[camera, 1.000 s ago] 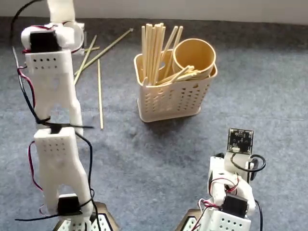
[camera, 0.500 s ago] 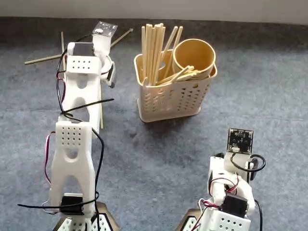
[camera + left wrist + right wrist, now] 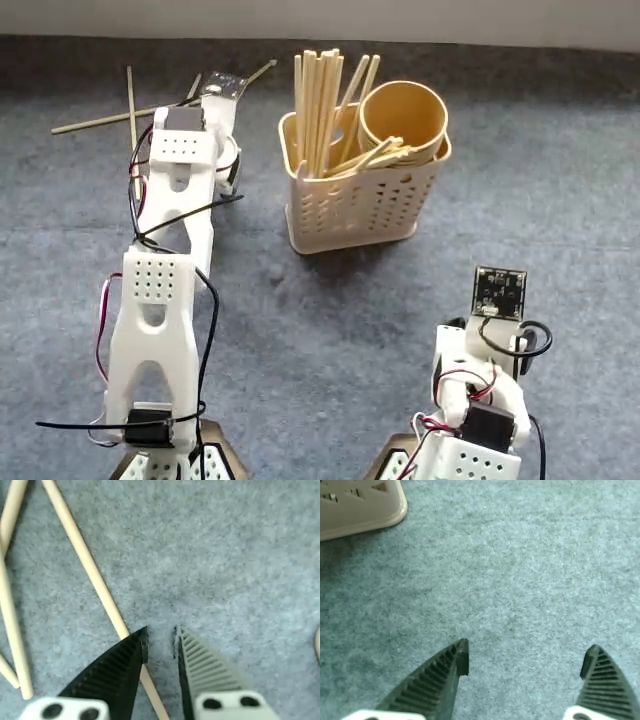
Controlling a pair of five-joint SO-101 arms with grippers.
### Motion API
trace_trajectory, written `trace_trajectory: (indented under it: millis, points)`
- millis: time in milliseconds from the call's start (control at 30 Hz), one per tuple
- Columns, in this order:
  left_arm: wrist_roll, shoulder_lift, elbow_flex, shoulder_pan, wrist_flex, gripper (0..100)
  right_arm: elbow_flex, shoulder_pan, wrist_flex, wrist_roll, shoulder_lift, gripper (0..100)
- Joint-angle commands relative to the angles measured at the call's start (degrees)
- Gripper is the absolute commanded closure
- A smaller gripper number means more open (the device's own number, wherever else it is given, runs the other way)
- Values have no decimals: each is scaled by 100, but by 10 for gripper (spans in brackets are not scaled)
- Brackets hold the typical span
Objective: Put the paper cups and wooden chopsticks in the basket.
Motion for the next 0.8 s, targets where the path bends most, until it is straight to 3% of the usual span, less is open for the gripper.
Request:
trace_trajectory:
  millis: [0,200,333,767]
  points:
    - [62,13,-4,22,-70,890,708,-40,-84,70,-48,652]
    - [44,-470,-567,13,360,791,708,-40,-92,70,-48,652]
    - [62,-664,-1156,-127,580,790,708,-40,-92,70,-48,652]
    - [35,277,-1147,-514,396,790,708,-40,-92,70,-48,652]
